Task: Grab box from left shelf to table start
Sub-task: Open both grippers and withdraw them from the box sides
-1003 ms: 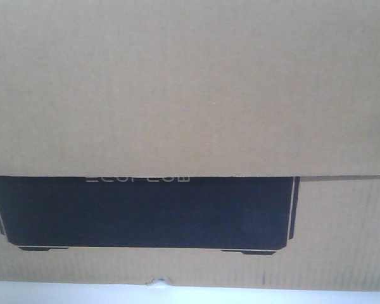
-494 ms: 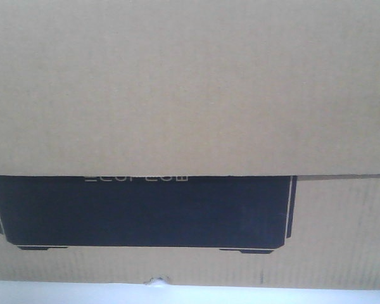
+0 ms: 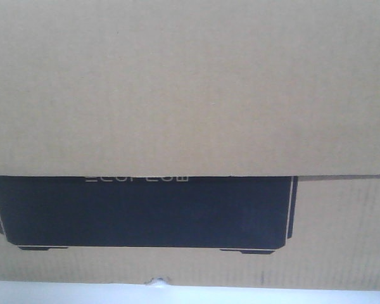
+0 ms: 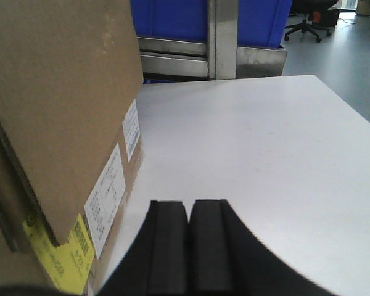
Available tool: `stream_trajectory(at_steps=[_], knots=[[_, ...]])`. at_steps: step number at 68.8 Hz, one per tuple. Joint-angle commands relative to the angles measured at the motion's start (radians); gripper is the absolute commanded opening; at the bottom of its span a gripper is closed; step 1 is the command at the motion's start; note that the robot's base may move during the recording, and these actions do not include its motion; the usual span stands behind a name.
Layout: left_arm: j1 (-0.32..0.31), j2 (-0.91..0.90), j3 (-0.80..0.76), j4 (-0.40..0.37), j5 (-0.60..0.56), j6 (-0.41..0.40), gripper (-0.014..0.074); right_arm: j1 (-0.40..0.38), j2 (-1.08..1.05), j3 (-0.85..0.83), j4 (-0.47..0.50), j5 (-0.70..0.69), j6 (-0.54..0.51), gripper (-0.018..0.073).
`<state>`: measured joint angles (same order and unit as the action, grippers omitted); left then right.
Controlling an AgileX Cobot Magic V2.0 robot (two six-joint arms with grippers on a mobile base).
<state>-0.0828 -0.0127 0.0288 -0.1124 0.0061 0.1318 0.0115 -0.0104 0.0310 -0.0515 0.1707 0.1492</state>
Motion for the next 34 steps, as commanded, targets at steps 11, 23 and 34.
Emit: stream_trajectory(at_steps=[11, 23, 34], knots=[[-0.001, -0.012, -0.003, -0.008, -0.092, 0.001, -0.0090, -0.006, -0.010, 0.003, -0.003, -0.084, -0.011, 0.0058], [-0.001, -0.012, -0.003, -0.008, -0.092, 0.001, -0.0090, -0.006, -0.010, 0.003, -0.003, -0.084, -0.011, 0.0058], [-0.001, -0.012, -0.003, -0.008, -0.092, 0.001, -0.0090, -0.006, -0.010, 0.003, -0.003, -0.084, -0.011, 0.0058]])
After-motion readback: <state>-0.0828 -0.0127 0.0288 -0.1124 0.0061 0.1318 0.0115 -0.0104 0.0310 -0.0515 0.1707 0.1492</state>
